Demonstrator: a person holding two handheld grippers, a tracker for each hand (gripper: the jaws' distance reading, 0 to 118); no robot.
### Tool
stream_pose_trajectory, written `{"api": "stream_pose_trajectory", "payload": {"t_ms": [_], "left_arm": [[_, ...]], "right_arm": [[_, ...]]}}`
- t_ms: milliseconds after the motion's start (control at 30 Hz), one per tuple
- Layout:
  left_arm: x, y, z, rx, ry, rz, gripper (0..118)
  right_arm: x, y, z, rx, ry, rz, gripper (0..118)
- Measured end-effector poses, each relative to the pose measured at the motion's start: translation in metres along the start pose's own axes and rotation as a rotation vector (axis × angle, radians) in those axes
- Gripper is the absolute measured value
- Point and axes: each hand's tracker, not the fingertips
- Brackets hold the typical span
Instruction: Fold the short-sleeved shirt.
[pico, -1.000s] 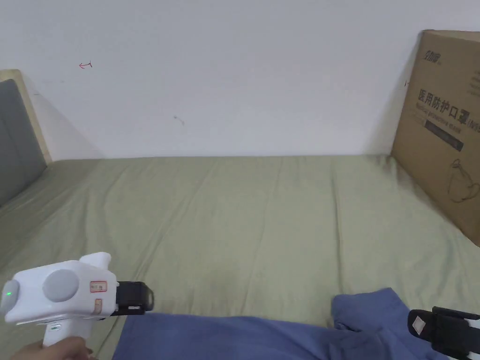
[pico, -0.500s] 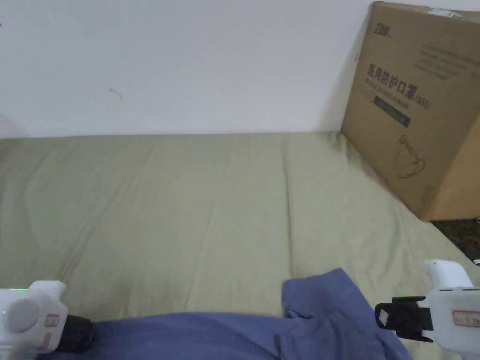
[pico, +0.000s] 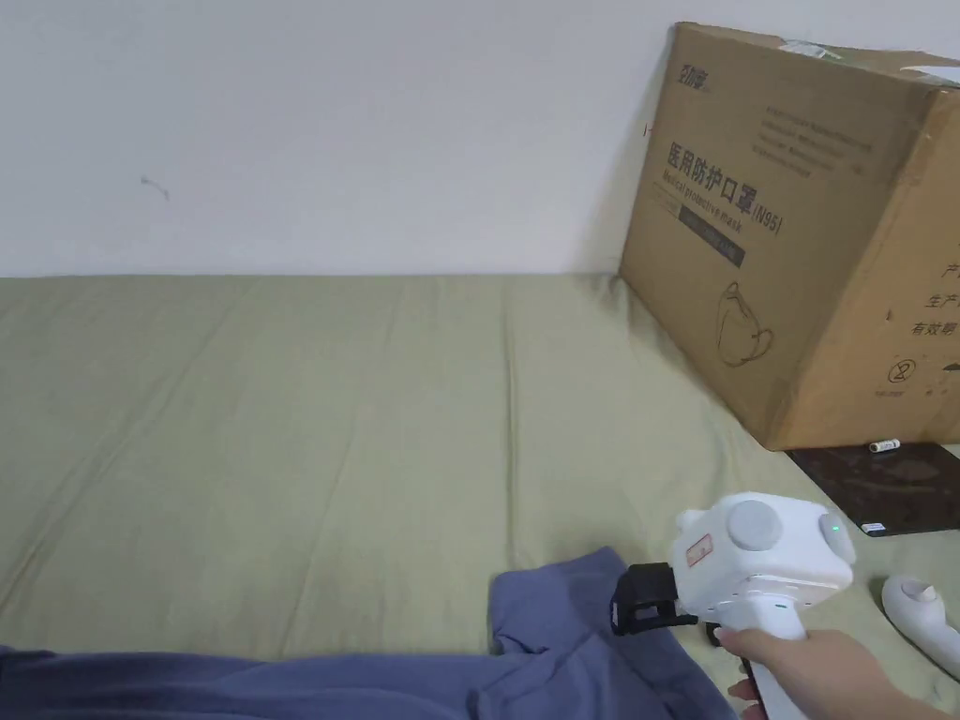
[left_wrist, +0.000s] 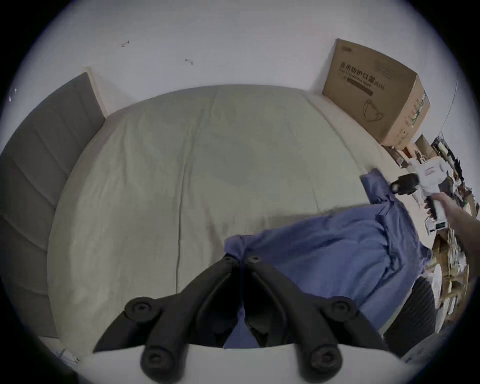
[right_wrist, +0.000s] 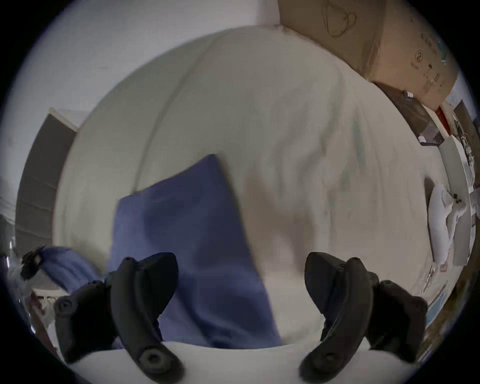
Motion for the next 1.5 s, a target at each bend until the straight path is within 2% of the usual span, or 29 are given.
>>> {"api": "stream_pose_trajectory", "payload": {"t_ms": [67, 100, 133, 167, 233, 300, 333, 433, 467, 600, 833, 900, 1067, 1400, 1500], "left_arm": [[-0.001, 0.000, 0.006, 0.028, 0.021, 0.002, 1], [0.000, -0.001, 0.008, 0.032, 0.024, 0.004, 1], [0.000, -0.001, 0.011, 0.033, 0.022, 0.007, 1], [-0.003, 0.000, 0.010, 0.032, 0.018, 0.013, 2], [-0.002, -0.002, 0.014, 0.029, 0.009, 0.021, 1], [-0.002, -0.004, 0.018, 0.030, 0.009, 0.021, 1], [-0.001, -0.004, 0.023, 0.035, 0.010, 0.019, 1], [0.000, -0.002, 0.045, 0.071, 0.001, 0.019, 1], [0.001, 0.001, 0.055, 0.087, 0.000, 0.020, 1], [0.000, 0.015, 0.099, 0.169, 0.013, 0.002, 1], [-0.003, 0.054, 0.186, 0.360, 0.043, -0.038, 1], [-0.003, 0.067, 0.206, 0.394, 0.041, -0.038, 1], [-0.001, 0.101, 0.239, 0.503, 0.068, -0.057, 1], [-0.017, 0.204, 0.234, 0.553, 0.076, 0.030, 2], [-0.022, 0.236, 0.225, 0.565, 0.094, 0.073, 1]], "right_arm": [[-0.004, 0.001, -0.012, -0.023, -0.011, 0.004, 95], [-0.009, 0.000, -0.011, -0.018, -0.041, 0.021, 82], [-0.014, -0.001, -0.007, -0.003, -0.064, 0.051, 49], [-0.018, -0.003, -0.003, 0.011, -0.065, 0.085, 0], [-0.026, -0.011, 0.013, 0.014, -0.057, 0.162, 0], [-0.030, -0.017, 0.034, -0.006, 0.027, 0.228, 0], [-0.034, -0.024, 0.045, 0.029, 0.053, 0.202, 0], [-0.039, -0.037, 0.097, 0.172, 0.048, 0.268, 0], [-0.047, -0.041, 0.129, 0.239, 0.050, 0.269, 0], [-0.033, -0.049, 0.221, 0.395, 0.132, 0.216, 0], [-0.031, -0.059, 0.354, 0.623, 0.170, 0.211, 0], [-0.043, -0.062, 0.385, 0.672, 0.167, 0.225, 0], [-0.060, -0.038, 0.436, 0.797, 0.120, 0.247, 0], [-0.088, 0.073, 0.481, 0.916, 0.043, 0.158, 0], [-0.101, 0.105, 0.497, 0.960, 0.015, 0.162, 0]]}}
